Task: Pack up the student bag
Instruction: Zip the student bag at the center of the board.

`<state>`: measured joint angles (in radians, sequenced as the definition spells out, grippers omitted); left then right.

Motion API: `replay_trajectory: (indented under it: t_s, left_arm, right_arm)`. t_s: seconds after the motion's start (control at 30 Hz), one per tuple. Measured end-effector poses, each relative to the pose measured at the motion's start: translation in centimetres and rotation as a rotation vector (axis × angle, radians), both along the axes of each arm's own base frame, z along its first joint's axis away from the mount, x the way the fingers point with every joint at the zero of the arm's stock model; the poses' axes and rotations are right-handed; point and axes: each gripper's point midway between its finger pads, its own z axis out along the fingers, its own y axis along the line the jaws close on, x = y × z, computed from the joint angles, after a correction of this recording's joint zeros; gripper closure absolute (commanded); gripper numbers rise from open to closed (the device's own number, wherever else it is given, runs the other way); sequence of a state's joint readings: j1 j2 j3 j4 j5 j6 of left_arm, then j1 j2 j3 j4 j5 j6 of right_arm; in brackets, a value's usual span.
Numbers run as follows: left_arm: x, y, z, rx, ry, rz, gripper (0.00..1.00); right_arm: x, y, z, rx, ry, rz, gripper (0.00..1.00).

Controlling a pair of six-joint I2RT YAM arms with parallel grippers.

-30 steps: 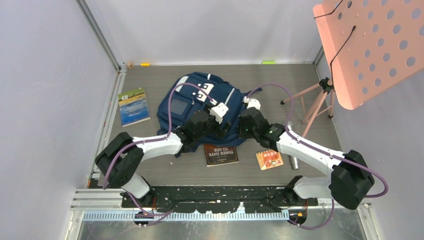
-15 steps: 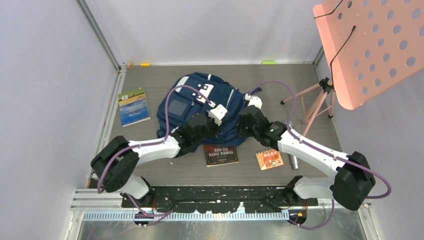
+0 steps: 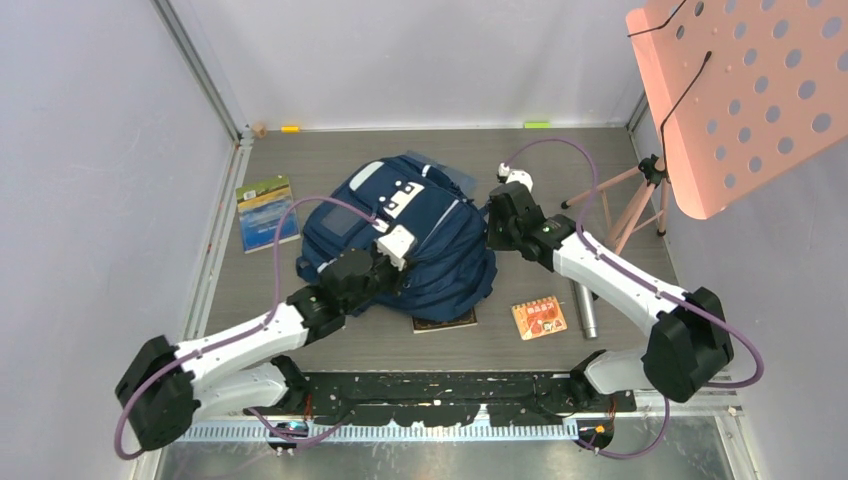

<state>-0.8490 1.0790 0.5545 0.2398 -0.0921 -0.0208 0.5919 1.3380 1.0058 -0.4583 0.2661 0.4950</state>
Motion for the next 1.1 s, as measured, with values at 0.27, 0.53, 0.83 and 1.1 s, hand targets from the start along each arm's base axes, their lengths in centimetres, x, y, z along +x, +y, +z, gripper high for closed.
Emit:
replay_trajectory:
  t_s: [0.27,0.53,0.83,1.1]
  left_arm:
    - [-2.1,4.9,1.5,-0.033,0.008,0.124,1.0]
    - [-3.5,6.9,1.4,-0.048,0.058,0.17,0.53]
    - [-2.6,3.1,4.1,-0.003,0.149,0.059,0.28]
    - [0.0,-3.4,4.2,-0.006,0.201,-0.068,0.26]
  right_arm:
    - [1.3,2.5,-0.3,0.089,0.064,0.102,1.0]
    - [0.3,5.0,0.2,0.193,0.1,0.226,1.0]
    - [-0.6,2.8,-2.4,0.176,0.145,0.191,1.0]
    - [-1.0,2.7,-2.6,0.182,0.133,0.193,1.0]
